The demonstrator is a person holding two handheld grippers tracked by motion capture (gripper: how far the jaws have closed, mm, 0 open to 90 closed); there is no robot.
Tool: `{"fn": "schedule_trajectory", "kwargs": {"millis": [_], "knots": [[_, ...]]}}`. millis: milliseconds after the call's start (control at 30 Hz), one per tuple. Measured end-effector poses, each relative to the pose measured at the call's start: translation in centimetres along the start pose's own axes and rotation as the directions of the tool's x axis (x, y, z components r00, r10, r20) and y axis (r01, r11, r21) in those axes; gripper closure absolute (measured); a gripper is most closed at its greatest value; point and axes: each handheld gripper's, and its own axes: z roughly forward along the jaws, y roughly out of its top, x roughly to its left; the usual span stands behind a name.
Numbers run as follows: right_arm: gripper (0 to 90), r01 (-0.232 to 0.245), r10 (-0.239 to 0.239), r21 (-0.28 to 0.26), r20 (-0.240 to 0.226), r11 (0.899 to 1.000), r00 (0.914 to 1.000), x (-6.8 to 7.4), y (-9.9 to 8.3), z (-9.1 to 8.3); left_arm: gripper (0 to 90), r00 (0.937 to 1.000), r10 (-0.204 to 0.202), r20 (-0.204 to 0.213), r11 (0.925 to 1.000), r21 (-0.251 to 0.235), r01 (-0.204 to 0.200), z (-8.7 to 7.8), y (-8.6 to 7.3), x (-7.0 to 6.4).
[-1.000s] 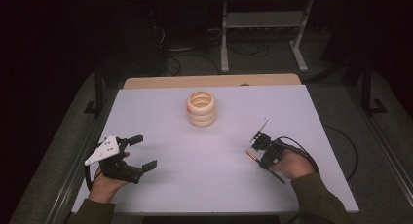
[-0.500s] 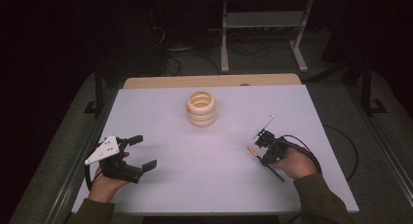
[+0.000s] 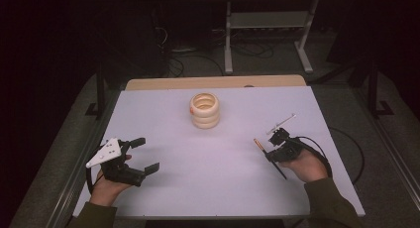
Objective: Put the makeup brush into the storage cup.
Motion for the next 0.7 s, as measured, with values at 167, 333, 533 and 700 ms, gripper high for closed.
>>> {"fn": "schedule_trajectory", "kwargs": {"millis": [167, 333, 533, 700], "knots": [[82.5, -0.003, 0.001, -0.091, -0.027, 0.996, 0.9996, -0.2, -0.4, -0.7, 0.0, 1.0000, 0.003, -0.001, 1.0000, 0.001, -0.003, 0.0, 0.0, 0.0], [82.6, -0.008, 0.002, -0.139, -0.043, 0.990, 0.9991, -0.3, -0.7, -1.1, 0.0, 1.0000, 0.004, -0.004, 1.0000, 0.001, -0.004, -0.1, 0.1, 0.0], [82.6, -0.002, -0.007, -0.221, -0.041, 0.975, 0.9991, -0.6, -1.1, -1.8, 0.0, 1.0000, 0.005, -0.003, 1.0000, 0.003, -0.005, -0.1, 0.1, 0.0], [82.6, 0.006, -0.021, -0.284, -0.050, 0.959, 0.9985, -0.8, -1.4, -2.1, 0.0, 1.0000, 0.002, -0.003, 1.0000, 0.001, -0.002, 0.0, 0.0, -0.1]]}}
